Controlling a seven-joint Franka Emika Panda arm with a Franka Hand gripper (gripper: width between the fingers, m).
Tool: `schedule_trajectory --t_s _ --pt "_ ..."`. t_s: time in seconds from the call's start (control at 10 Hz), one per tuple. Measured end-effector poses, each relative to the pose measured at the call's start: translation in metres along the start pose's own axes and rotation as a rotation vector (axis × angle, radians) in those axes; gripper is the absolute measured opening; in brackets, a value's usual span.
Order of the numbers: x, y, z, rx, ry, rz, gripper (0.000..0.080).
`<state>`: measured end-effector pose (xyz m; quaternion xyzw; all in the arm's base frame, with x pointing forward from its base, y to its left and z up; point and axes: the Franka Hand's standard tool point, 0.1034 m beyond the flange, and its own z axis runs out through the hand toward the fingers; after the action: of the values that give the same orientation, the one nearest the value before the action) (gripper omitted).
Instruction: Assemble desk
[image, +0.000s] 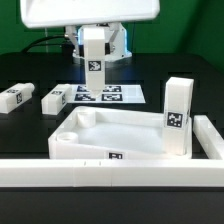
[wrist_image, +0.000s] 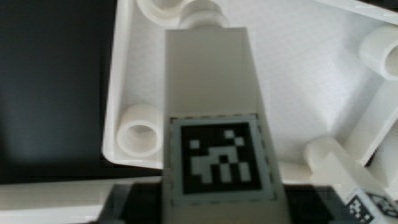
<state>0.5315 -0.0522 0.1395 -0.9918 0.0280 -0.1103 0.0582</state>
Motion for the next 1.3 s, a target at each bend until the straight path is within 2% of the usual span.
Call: schedule_trajectory --t_s 0.3,0.4,0.7,0.8,0.9,1.0,1.1,1.3 --pt "0.037 0.008 0.009 0.017 0.032 0.035 0.0291" --pt "0.041 0.009 0.008 0.015 0.039 0.032 0.0291" --pt "0.038 0.012 0.01 0.002 0.047 0.034 0.0291" --pt "0.04 0.016 0.01 -0.019 0.079 0.024 0.0291" --pt "0.034 0.032 0.014 -0.13 0.203 -0.008 0.0291" --pt "0.029 0.041 0.017 -0.181 0.251 -0.014 0.0291" --pt "0.032 0.043 0.018 -0.177 0.254 -0.008 0.0291" --pt "0.044 0.034 0.016 -0.148 0.254 0.017 0.0291"
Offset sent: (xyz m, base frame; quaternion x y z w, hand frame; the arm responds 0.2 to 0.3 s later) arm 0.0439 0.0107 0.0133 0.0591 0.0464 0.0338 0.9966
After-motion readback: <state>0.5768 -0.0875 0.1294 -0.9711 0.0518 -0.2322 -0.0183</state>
